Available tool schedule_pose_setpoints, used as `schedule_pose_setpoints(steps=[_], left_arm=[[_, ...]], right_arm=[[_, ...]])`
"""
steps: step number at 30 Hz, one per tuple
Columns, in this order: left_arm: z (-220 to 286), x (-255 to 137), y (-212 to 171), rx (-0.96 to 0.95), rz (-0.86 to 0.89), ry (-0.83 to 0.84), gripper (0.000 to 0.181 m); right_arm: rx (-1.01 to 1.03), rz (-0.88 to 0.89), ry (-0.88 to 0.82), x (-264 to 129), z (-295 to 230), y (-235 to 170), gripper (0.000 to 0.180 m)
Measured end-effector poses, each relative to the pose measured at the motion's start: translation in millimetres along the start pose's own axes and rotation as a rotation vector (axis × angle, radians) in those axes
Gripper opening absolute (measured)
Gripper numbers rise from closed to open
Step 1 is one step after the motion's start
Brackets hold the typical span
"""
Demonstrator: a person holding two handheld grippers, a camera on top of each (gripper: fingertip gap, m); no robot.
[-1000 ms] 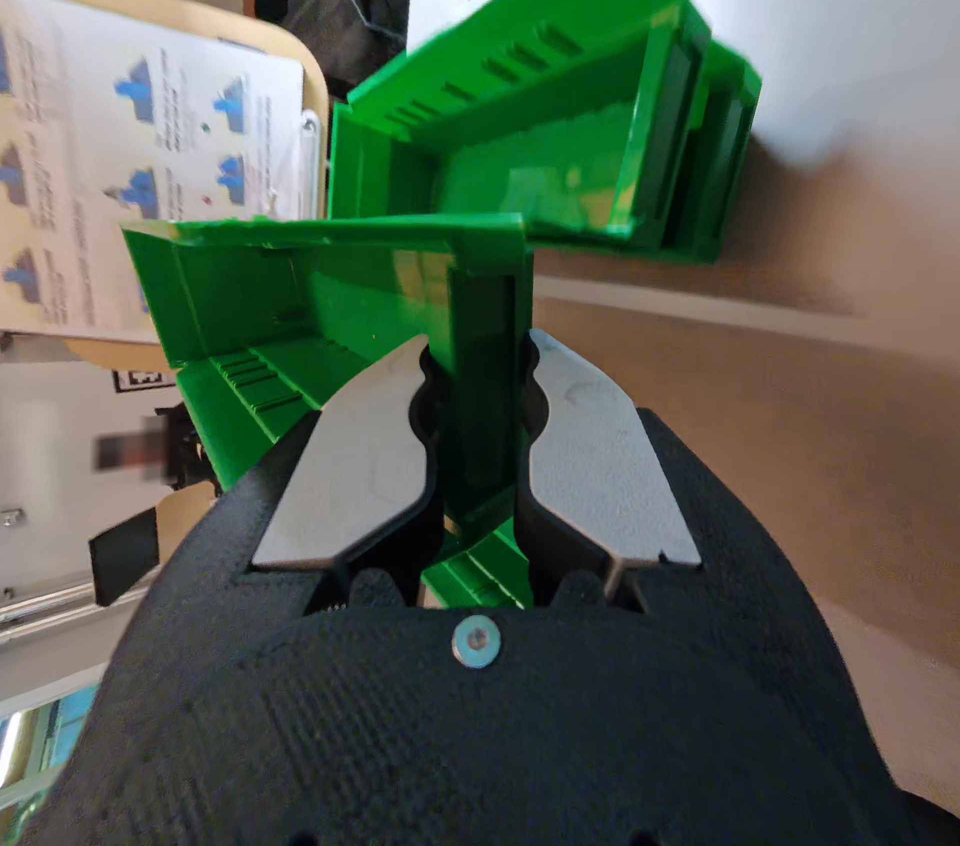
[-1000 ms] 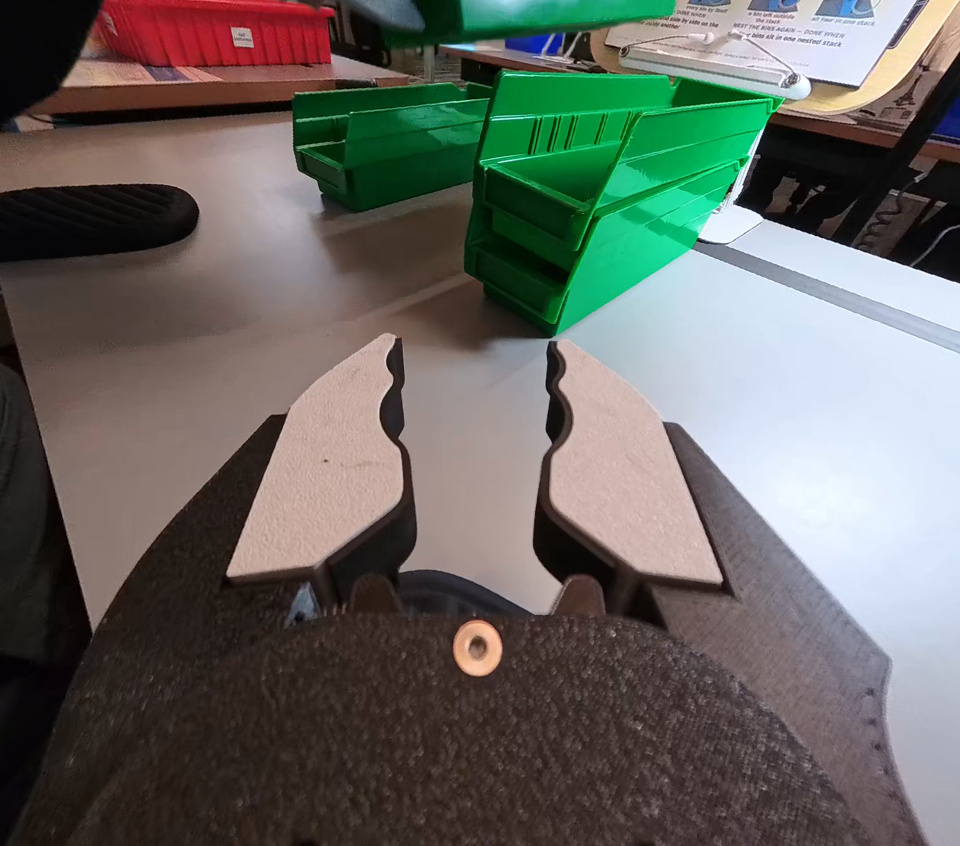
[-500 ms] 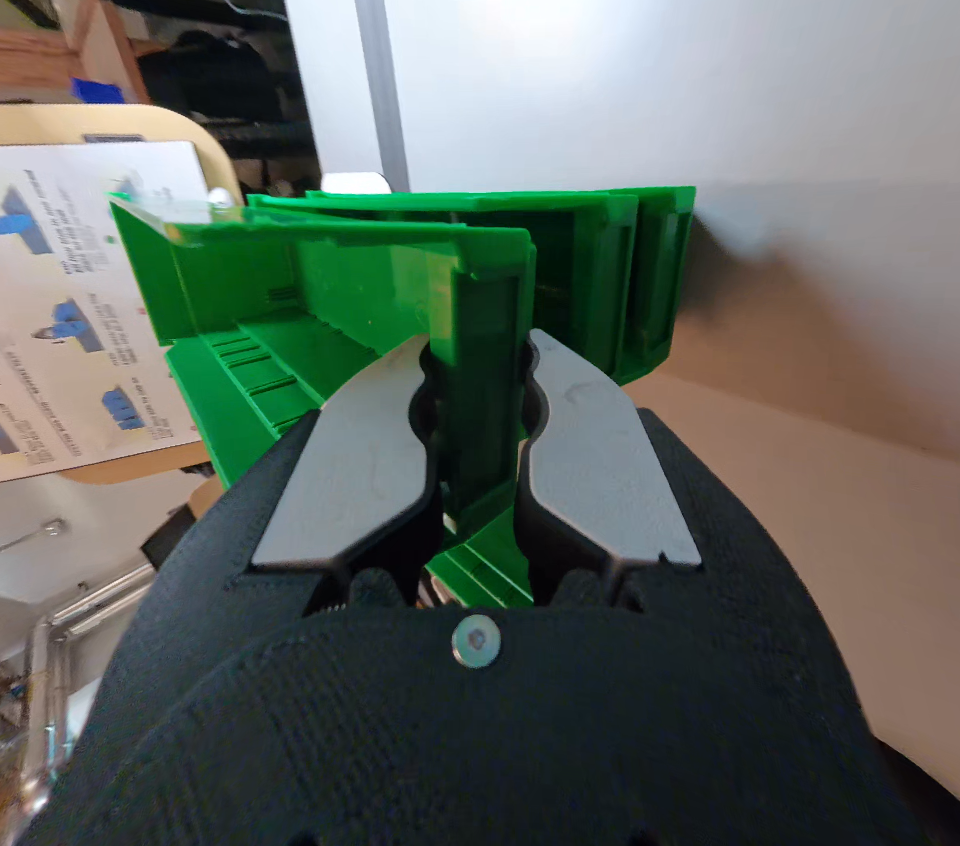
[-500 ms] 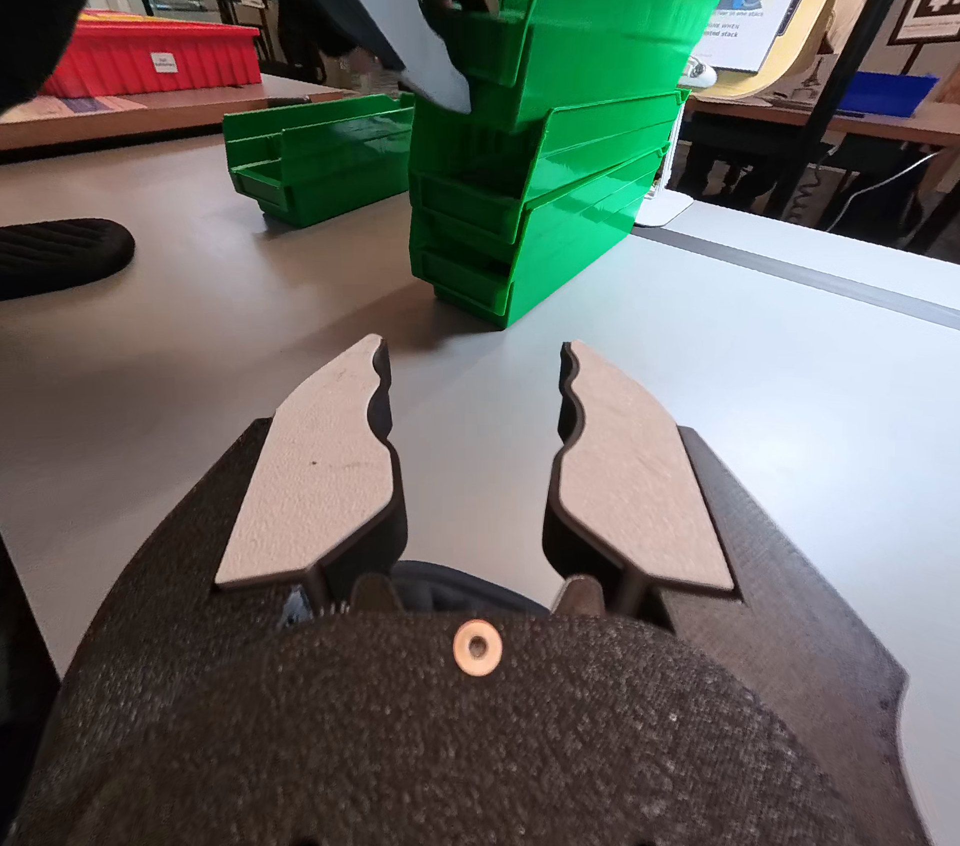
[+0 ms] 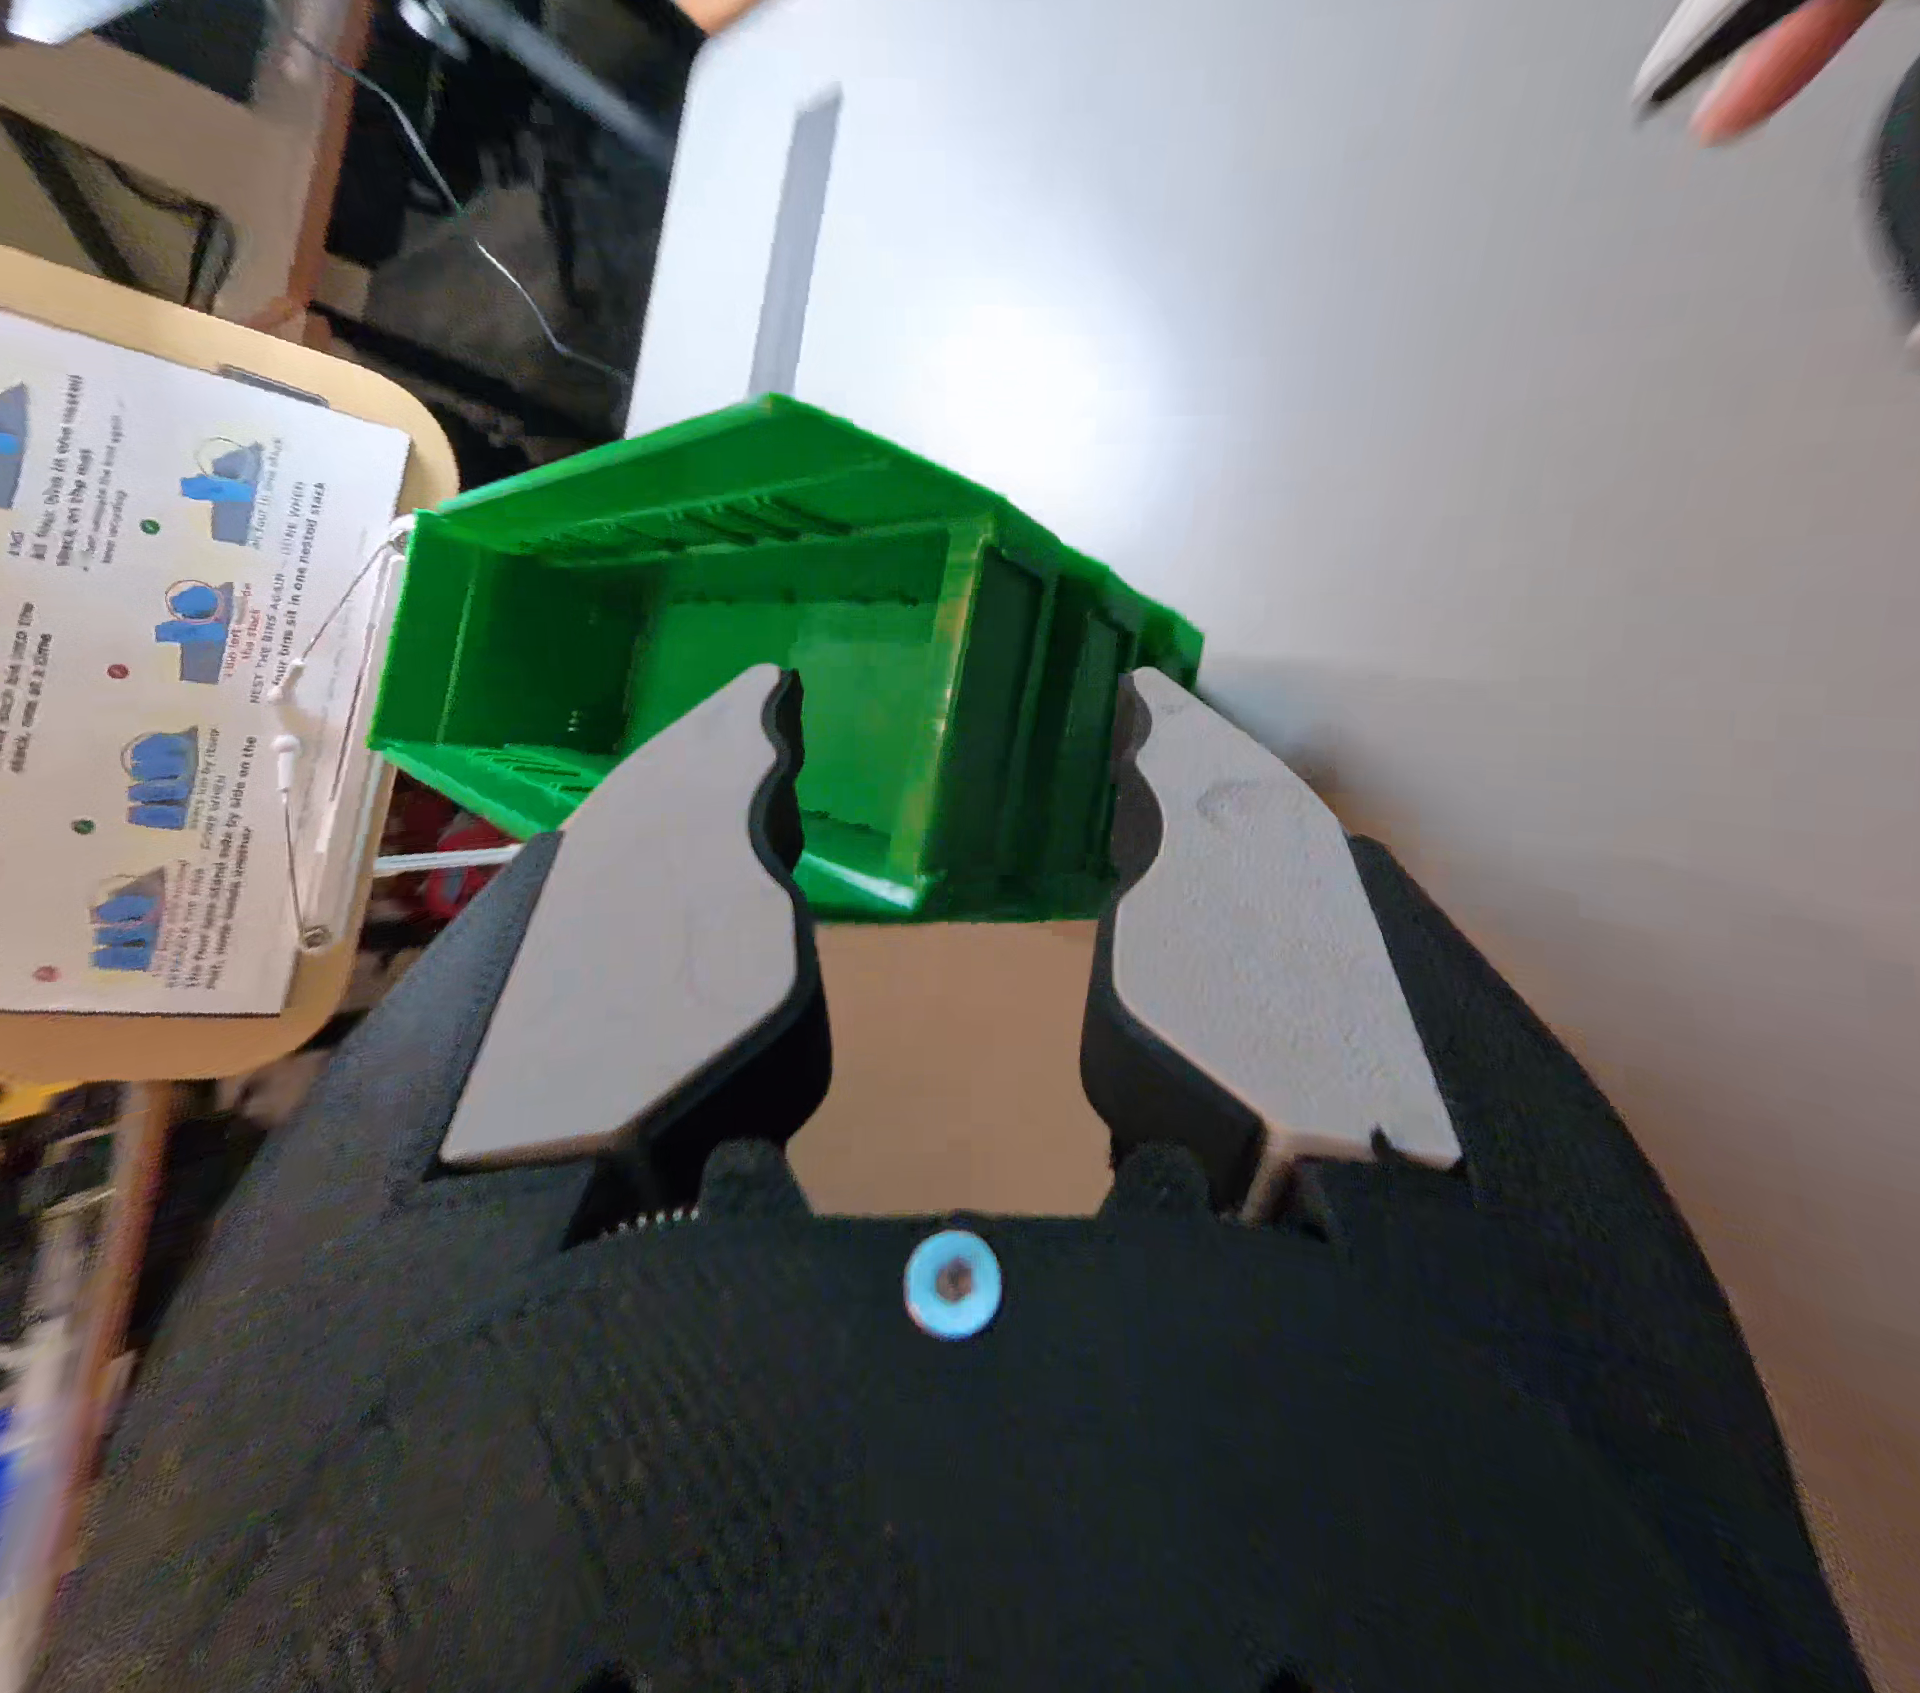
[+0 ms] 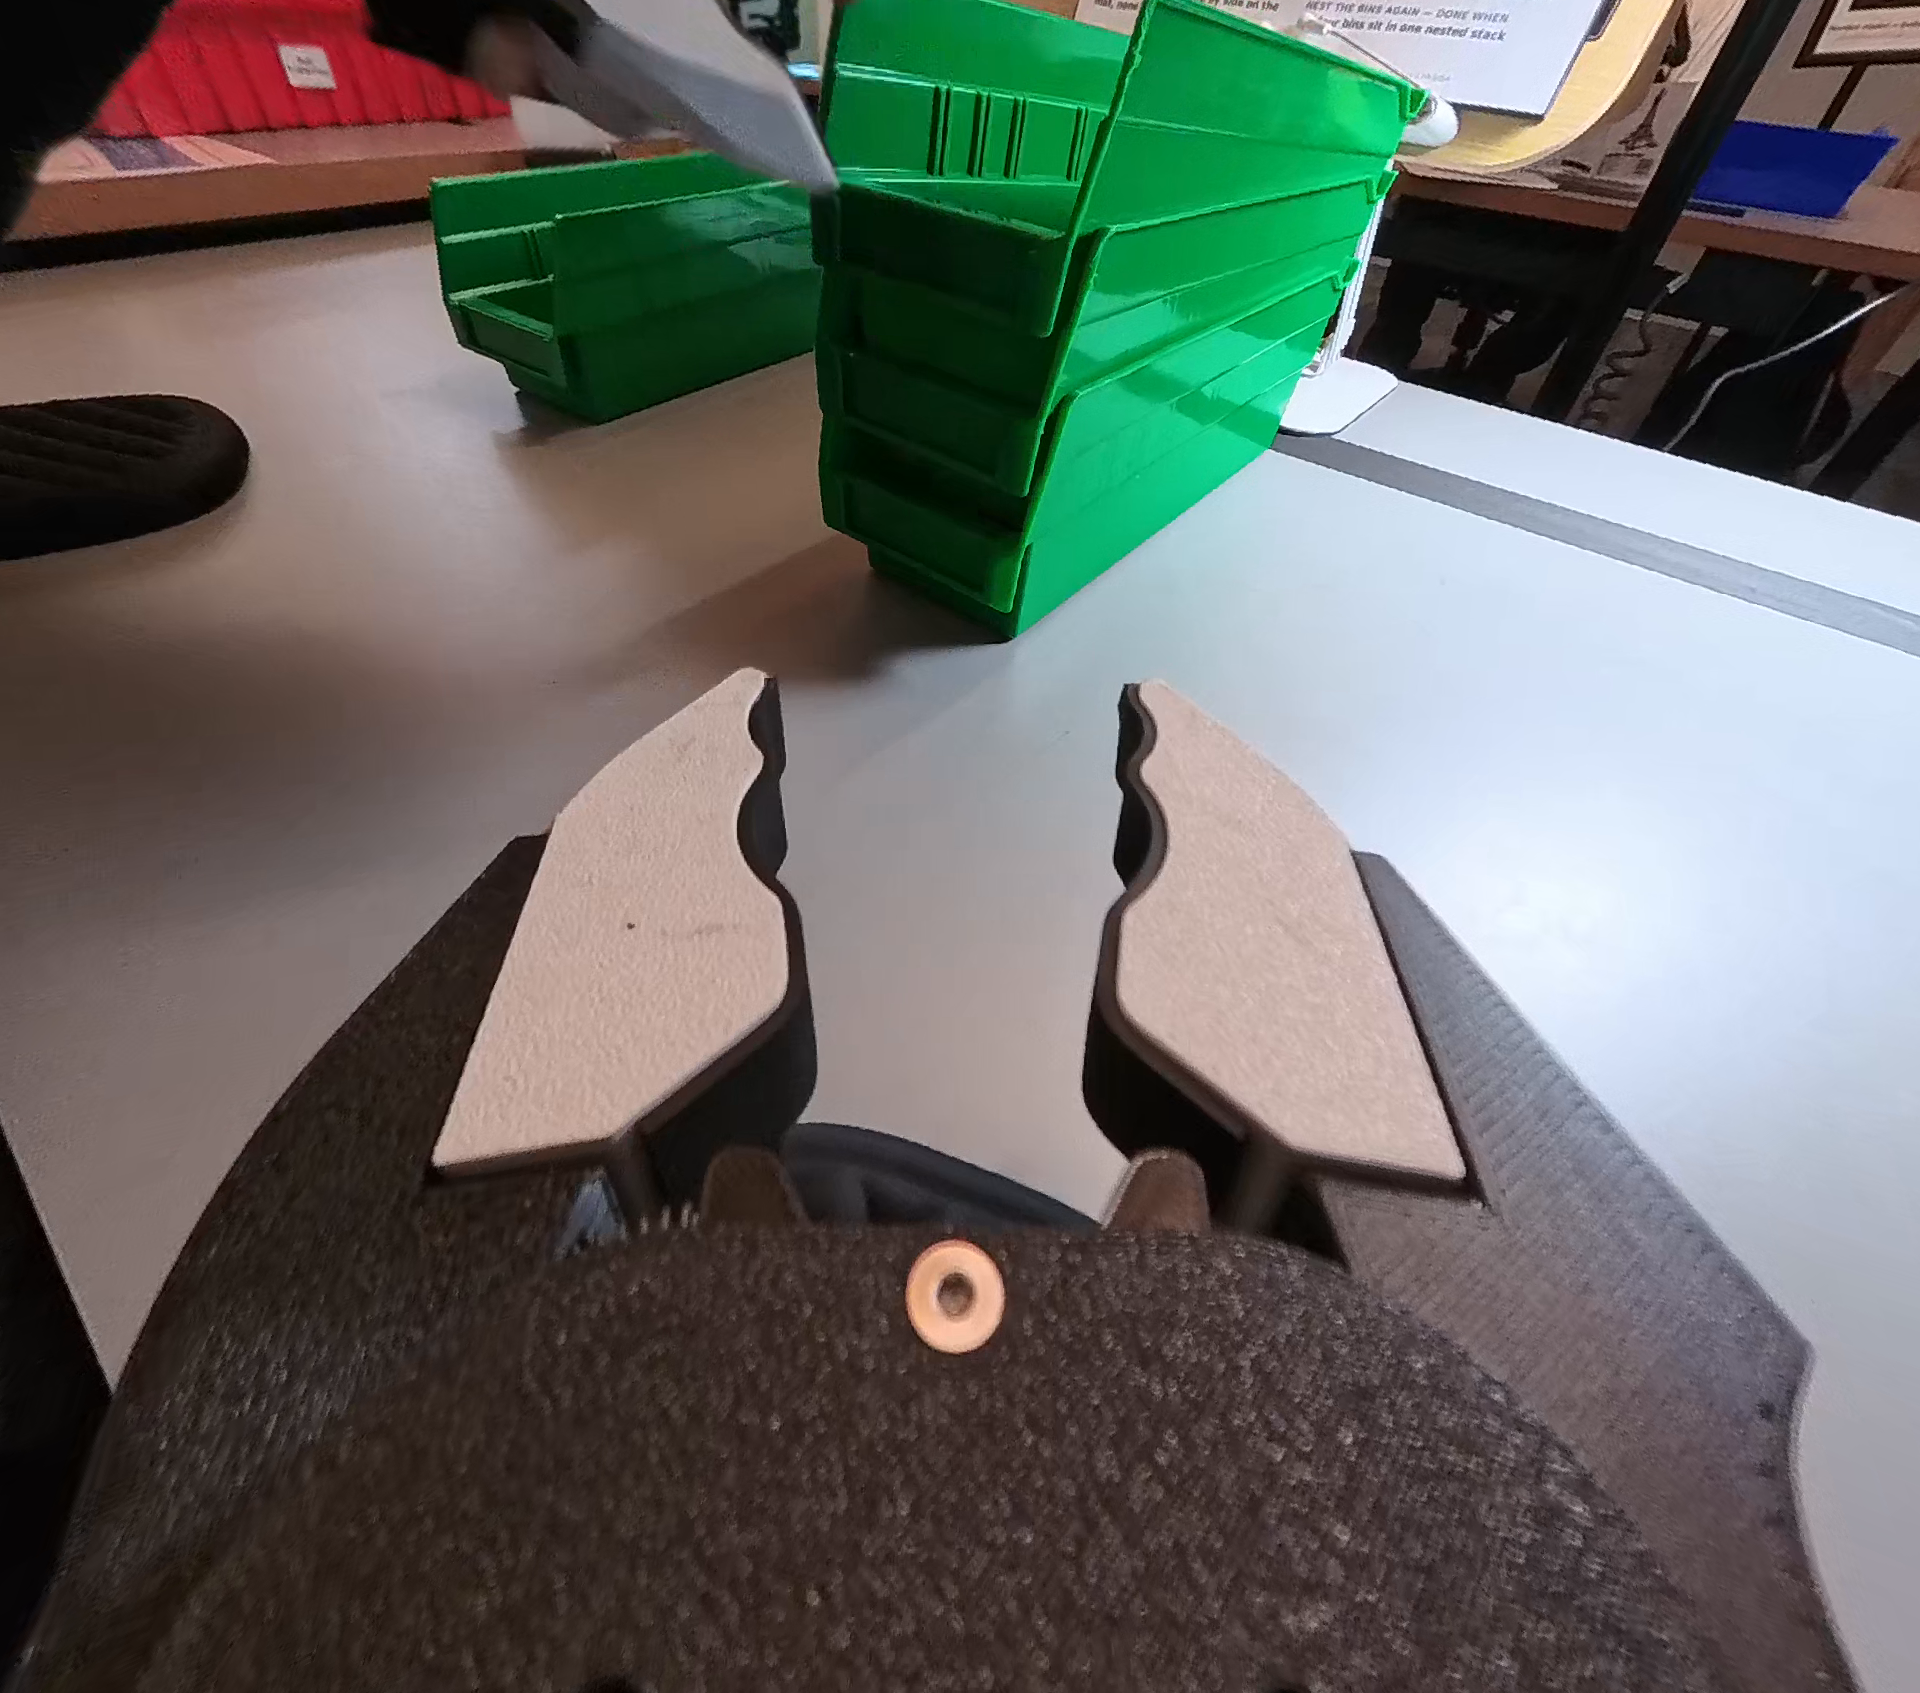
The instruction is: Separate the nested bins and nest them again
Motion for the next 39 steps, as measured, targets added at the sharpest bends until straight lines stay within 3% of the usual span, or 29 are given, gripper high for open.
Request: schedule_pose_setpoints(steps=[5, 12, 17, 21, 24, 28, 39], left_arm=[[-17, -44, -64, -0.239, 0.168, 0.035, 0.056], [-20, -54, -198, -0.553, 0.123, 0.083, 0.054], [-6, -53, -257, -0.600, 0.031, 0.112, 0.054], [-1, -56, -277, -0.632, 0.042, 0.161, 0.052], [1, -59, -283, -0.647, 0.063, 0.164, 0.051], [7, -52, -282, -0.572, 0.021, 0.173, 0.050], [15, -24, -278, -0.391, -0.146, 0.192, 0.053]], right_arm=[[-0.043, -0.047, 0.008, 8, -4, 2, 0.062], [-0.082, -0.164, -0.041, 45, 7, 13, 0.053], [-0.014, -0.209, -0.026, 96, 20, 29, 0.039], [-0.004, -0.250, -0.022, 137, 21, 34, 0.039], [-0.017, -0.262, -0.032, 155, 19, 33, 0.024], [-0.191, -0.254, -0.061, 160, 10, 33, 0.010], [-0.291, -0.181, 0.101, 159, -18, 32, 0.011]])
Point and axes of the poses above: each gripper's, where its closed fingertips meet, x out along the fingers, y out of its top, z = x × y across the jaws, the point moved 9 cm from there along -x, back along the fingers, and after that the axes turned 11 degrees about -z, right-handed, at the moved point
